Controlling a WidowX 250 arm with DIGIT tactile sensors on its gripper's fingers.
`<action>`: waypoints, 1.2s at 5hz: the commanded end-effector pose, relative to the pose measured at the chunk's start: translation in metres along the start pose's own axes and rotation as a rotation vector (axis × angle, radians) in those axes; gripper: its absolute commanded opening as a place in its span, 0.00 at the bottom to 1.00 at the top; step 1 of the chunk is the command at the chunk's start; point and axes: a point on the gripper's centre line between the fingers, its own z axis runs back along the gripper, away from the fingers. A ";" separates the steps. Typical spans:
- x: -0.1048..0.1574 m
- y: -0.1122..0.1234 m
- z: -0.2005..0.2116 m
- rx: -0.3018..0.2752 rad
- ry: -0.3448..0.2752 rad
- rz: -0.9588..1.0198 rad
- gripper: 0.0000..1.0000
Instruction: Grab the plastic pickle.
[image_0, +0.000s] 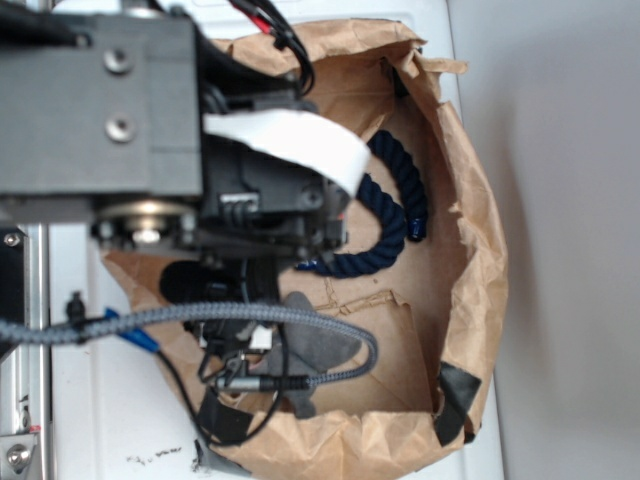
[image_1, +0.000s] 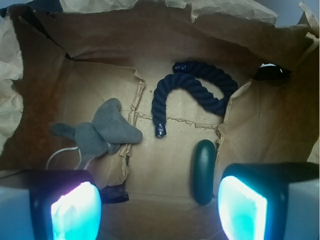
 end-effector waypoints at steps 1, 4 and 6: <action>0.031 0.042 -0.058 0.050 0.011 0.055 1.00; -0.013 0.056 -0.087 0.067 -0.067 -0.060 1.00; -0.001 0.058 -0.124 0.124 -0.081 -0.029 1.00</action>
